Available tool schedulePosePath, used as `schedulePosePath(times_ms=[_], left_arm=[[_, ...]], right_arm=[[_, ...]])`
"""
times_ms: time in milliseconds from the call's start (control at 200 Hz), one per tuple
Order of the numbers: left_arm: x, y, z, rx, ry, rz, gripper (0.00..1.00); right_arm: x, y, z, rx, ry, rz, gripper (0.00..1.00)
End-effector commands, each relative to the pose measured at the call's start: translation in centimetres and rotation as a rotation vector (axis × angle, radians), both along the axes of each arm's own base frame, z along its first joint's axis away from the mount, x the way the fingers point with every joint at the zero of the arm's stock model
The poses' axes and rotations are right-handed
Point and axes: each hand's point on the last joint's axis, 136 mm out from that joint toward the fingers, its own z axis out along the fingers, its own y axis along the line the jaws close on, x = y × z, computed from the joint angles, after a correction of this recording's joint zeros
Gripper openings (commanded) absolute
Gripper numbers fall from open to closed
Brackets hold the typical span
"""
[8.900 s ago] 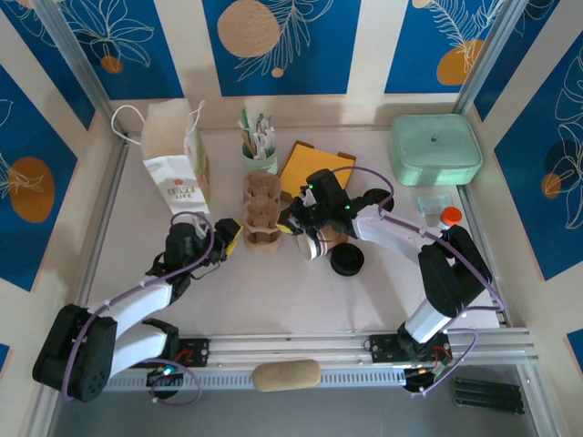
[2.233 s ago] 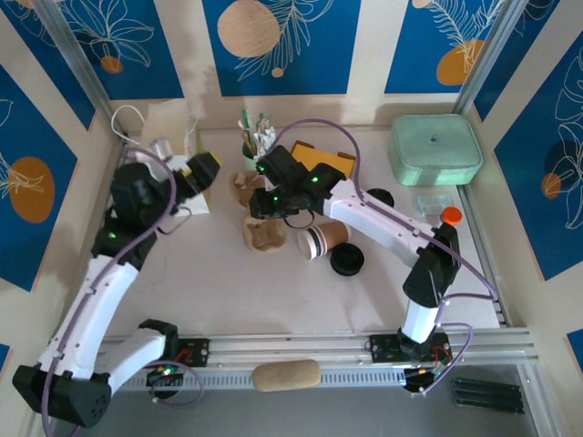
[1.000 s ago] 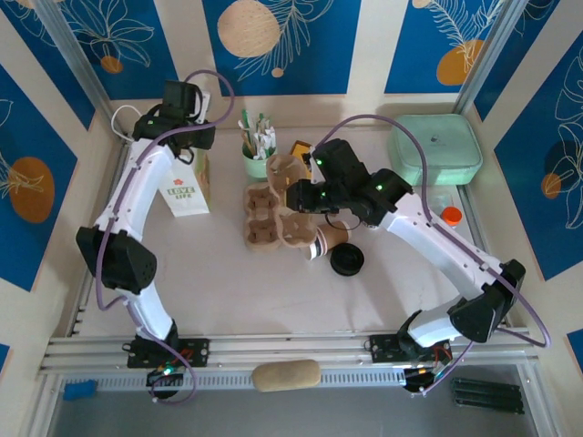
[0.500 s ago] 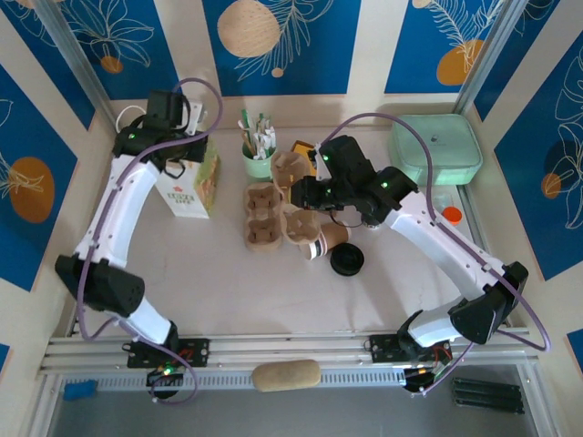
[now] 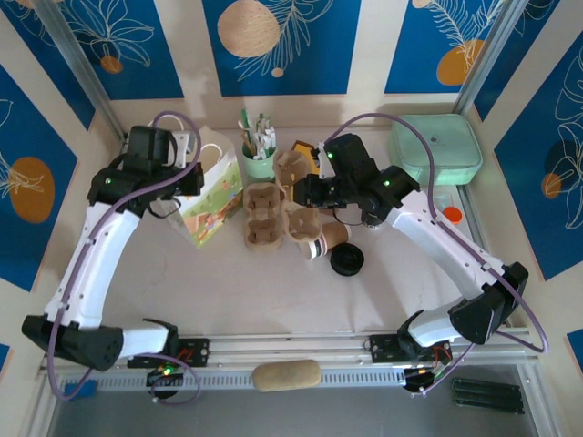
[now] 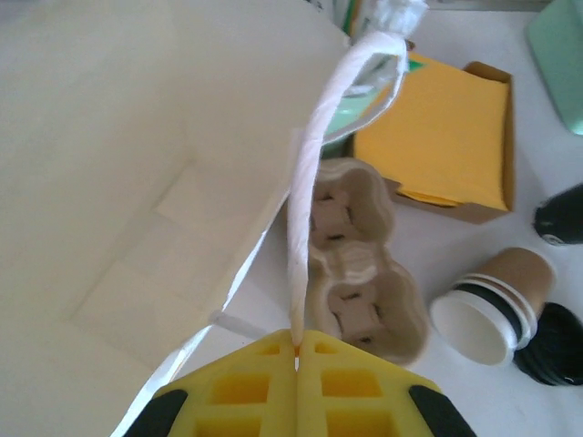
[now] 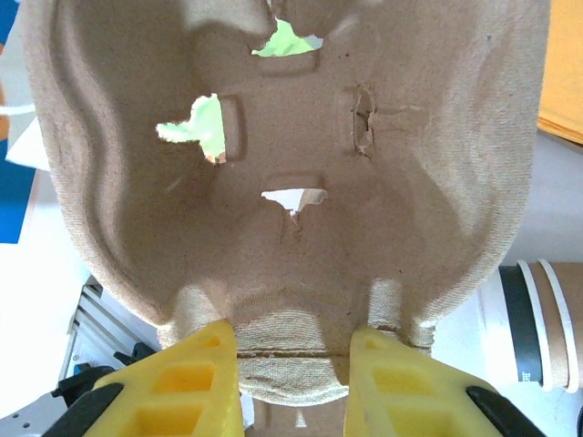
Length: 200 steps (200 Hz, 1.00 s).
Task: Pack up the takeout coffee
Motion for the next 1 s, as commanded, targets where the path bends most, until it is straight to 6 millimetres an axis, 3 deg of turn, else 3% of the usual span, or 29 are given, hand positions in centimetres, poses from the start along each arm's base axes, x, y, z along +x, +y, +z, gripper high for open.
schedulePosePath(times_ms=[0,245,425,565,670,840,995], left_arm=[[-1.9,-1.8,0.9,-0.153,0.006,0.012,0.00],[-3.5,-5.8,1.6,-0.362,-0.005,-0.005,0.00],[-3.0,-7.8,3.5,-0.465,-0.054,-0.012,0.00],[-2.3,-9.4,3.4,-0.515,-0.046,-0.027,0.01],[-1.8,-10.2,2.9,-0.528,-0.037,-0.035,0.12],[-1.8,-10.4,2.3,-0.522,-0.032,-0.048,0.40],[-2.5,-10.0,3.5,-0.513,-0.069,-0.073,0.57]], right_arm=[[-0.6,-0.2,0.7,0.027,-0.014,0.027,0.26],[-0.3,-0.6,0.6,0.037,-0.012,0.019,0.26],[-0.3,-1.0,0.8,0.042,-0.015,0.011,0.26],[-0.3,-1.4,0.8,0.043,-0.017,0.001,0.26],[-0.3,-1.7,1.0,0.046,-0.021,-0.008,0.26],[-0.4,-2.1,1.4,0.049,-0.024,-0.014,0.26],[-0.7,-2.1,2.2,0.063,-0.030,-0.012,0.26]])
